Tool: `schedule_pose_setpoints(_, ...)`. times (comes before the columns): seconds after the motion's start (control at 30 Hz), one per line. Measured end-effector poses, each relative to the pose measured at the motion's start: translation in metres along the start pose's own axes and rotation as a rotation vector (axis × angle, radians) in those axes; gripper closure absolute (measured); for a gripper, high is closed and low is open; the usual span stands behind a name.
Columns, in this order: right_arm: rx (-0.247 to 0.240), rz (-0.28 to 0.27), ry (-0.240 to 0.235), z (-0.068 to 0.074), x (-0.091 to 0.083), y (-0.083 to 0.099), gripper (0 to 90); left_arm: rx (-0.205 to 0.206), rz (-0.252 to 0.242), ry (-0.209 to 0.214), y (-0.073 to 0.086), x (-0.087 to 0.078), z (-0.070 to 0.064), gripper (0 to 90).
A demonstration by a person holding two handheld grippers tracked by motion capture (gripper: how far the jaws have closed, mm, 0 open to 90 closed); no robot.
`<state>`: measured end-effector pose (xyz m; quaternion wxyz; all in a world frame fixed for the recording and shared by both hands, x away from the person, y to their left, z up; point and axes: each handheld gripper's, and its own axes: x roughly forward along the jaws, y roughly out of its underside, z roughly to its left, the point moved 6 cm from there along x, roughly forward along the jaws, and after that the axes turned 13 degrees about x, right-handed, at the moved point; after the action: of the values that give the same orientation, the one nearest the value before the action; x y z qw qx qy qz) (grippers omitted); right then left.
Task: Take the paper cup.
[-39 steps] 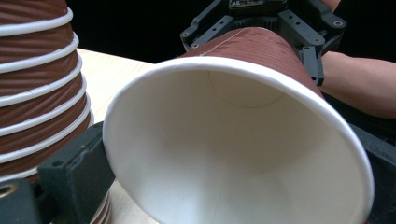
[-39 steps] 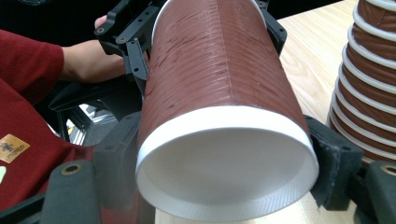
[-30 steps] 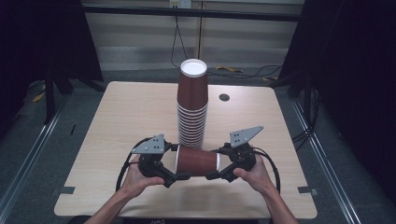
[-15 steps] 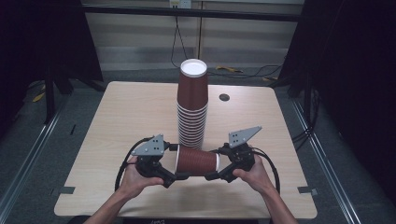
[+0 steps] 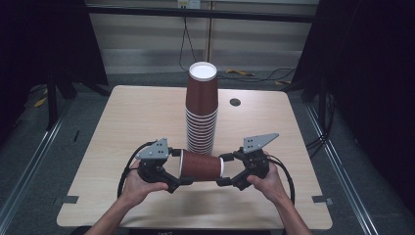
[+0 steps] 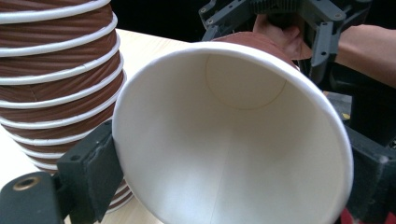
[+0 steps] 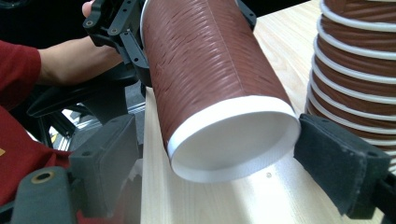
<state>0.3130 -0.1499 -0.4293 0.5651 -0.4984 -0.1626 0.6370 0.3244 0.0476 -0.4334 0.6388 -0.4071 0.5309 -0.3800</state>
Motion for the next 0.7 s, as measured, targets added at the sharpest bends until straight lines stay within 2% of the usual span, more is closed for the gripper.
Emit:
schedule_pose_setpoints(0.3, 0.013, -0.051, 0.040, -0.004, -0.012, 0.001, 14.1, -0.006, 0.033, -0.005, 0.002, -0.003, 0.002, 9.5)
schedule_pose_setpoints(0.43, 0.011, -0.076, 0.087, -0.007, -0.017, 0.003, 14.0, -0.007, 0.064, -0.014, 0.005, -0.004, 0.003, 9.5)
schedule_pose_setpoints(0.53, 0.013, -0.087, 0.109, -0.008, -0.019, 0.003, 13.9, -0.007, 0.066, -0.015, 0.005, -0.004, 0.004, 9.5)
schedule_pose_setpoints(0.6, 0.016, -0.103, 0.141, -0.011, -0.021, 0.004, 13.9, -0.012, 0.075, -0.015, 0.006, -0.005, 0.005, 9.5)
schedule_pose_setpoints(0.7, 0.018, -0.102, 0.163, -0.012, -0.023, 0.005, 13.9, -0.008, 0.102, -0.022, 0.009, -0.007, 0.007, 9.4)
